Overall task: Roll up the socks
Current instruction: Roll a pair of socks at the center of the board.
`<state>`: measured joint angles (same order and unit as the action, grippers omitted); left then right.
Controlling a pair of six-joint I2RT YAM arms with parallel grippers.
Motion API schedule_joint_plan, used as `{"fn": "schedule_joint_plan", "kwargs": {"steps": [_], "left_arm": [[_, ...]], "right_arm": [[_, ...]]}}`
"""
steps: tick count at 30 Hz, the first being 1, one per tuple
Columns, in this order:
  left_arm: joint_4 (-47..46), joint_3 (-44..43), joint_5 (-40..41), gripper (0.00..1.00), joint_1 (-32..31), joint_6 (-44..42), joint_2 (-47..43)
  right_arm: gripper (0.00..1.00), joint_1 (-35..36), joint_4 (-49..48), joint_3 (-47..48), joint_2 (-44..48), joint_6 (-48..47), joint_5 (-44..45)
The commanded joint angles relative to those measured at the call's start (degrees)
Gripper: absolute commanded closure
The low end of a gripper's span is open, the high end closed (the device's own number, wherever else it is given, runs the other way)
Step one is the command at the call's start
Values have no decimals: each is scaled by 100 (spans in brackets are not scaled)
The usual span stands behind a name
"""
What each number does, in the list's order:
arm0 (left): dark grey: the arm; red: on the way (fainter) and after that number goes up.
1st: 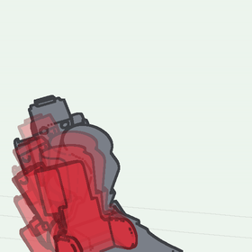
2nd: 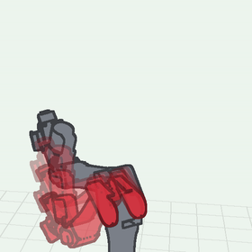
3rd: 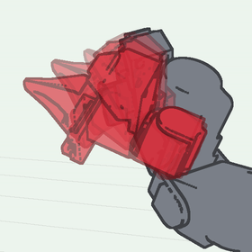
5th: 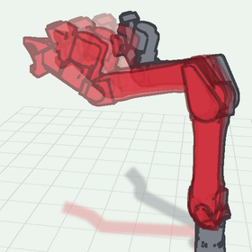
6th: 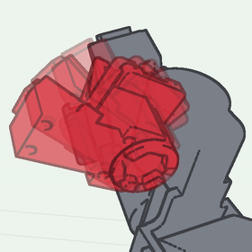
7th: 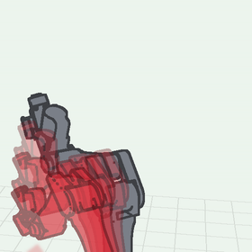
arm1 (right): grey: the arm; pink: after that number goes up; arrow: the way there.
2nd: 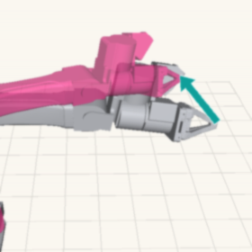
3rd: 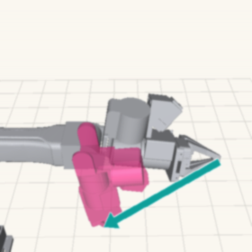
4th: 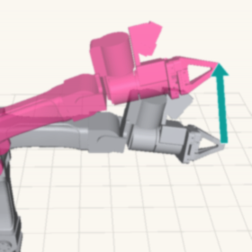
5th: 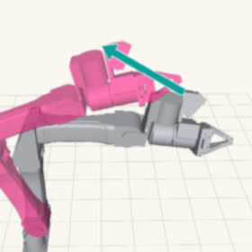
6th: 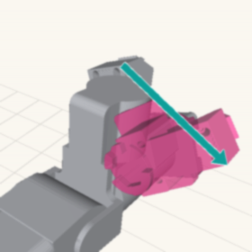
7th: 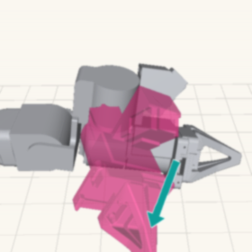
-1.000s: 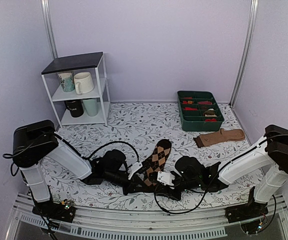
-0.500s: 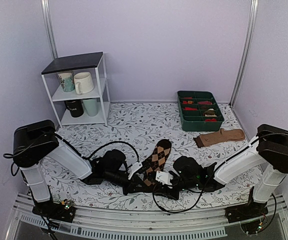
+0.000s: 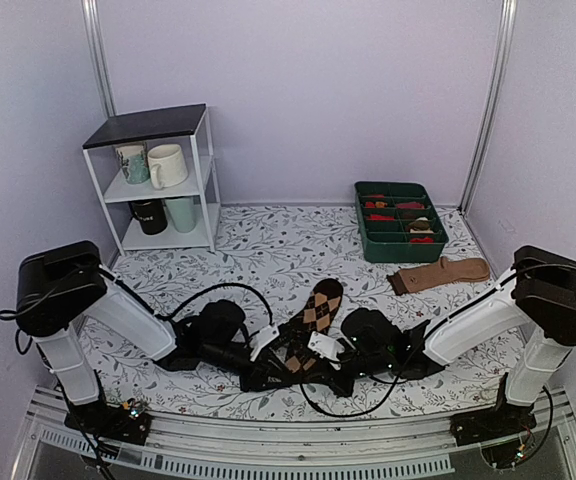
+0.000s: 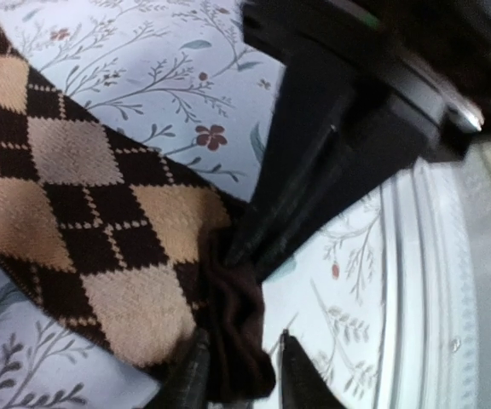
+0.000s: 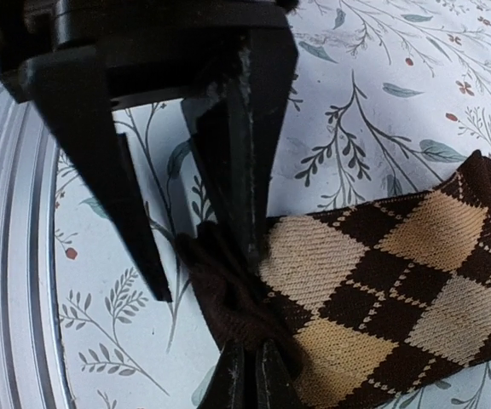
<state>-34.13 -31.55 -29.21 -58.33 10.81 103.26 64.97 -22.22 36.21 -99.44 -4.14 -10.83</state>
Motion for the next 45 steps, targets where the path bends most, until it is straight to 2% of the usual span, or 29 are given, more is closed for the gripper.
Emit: {"fn": "schedule_joint_plan", "kwargs": {"steps": [1, 2, 7, 14, 25, 34, 45], "left_arm": [[475, 284, 573, 47, 37, -329, -472], [490, 327, 736, 40, 32, -412, -626], [353, 643, 1156, 34, 5, -866, -1531], [187, 1004, 1393, 40, -535, -1747, -1962], [-243, 1015, 1366, 41, -1000, -2622, -1777], [-76, 470, 1203, 41, -1027, -3049, -1079], [51, 93, 2024, 40, -1021, -2963, -474]], "right_arm": [[100, -121, 1387, 21, -371, 967, -184], [100, -151, 1505, 77, -400, 1137, -278], [100, -386, 1973, 353, -685, 1997, -1039], [100, -1025, 2725, 671, -1007, 2792, -2137], [100, -1255, 3036, 798, -1188, 2979, -2432], [100, -1266, 2929, 746, -1264, 3007, -2472], [100, -1260, 2707, 614, -1253, 3086, -2563]]}}
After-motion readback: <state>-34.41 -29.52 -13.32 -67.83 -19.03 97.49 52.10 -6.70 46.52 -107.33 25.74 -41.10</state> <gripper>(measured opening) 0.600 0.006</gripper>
